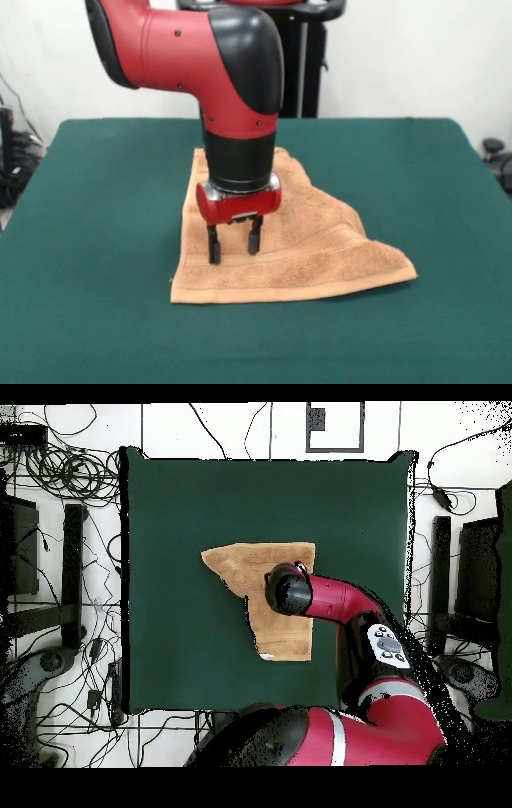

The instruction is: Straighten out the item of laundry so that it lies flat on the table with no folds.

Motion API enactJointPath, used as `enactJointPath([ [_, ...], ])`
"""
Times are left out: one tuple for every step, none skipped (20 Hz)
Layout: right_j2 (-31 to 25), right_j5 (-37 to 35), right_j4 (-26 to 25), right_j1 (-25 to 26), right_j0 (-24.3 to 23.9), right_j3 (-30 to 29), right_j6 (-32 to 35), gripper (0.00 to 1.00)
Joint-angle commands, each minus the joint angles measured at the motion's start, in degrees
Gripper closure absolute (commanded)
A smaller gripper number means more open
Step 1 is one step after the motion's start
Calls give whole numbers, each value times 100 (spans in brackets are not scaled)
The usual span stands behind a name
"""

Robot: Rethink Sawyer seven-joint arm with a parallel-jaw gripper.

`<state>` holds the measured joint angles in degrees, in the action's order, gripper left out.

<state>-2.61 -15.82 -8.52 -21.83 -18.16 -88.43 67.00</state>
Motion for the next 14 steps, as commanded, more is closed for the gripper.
enactJointPath([
  [173, 426, -241, 1277, 426, 918, 861, 0],
  [341, 356, -259, 1356, 545, 1035, 871, 0],
  [471, 315, -285, 1379, 638, 1100, 873, 0],
  [631, 204, -296, 1388, 754, 1162, 894, 0],
  [764, 169, -303, 1407, 842, 1218, 924, 0],
  [837, 141, -319, 1406, 885, 1245, 924, 0],
  [910, 114, -335, 1404, 928, 1272, 925, 0],
  [971, 74, -370, 1410, 964, 1318, 885, 0],
  [1023, -3, -402, 1425, 994, 1381, 838, 0],
  [1059, 0, -443, 1421, 992, 1400, 794, 0],
  [1106, -27, -471, 1447, 1011, 1461, 776, 0],
  [1141, 20, -524, 1448, 998, 1483, 759, 0],
  [1162, 29, -559, 1439, 978, 1492, 745, 0],
  [1183, 38, -594, 1430, 958, 1500, 732, 0],
])
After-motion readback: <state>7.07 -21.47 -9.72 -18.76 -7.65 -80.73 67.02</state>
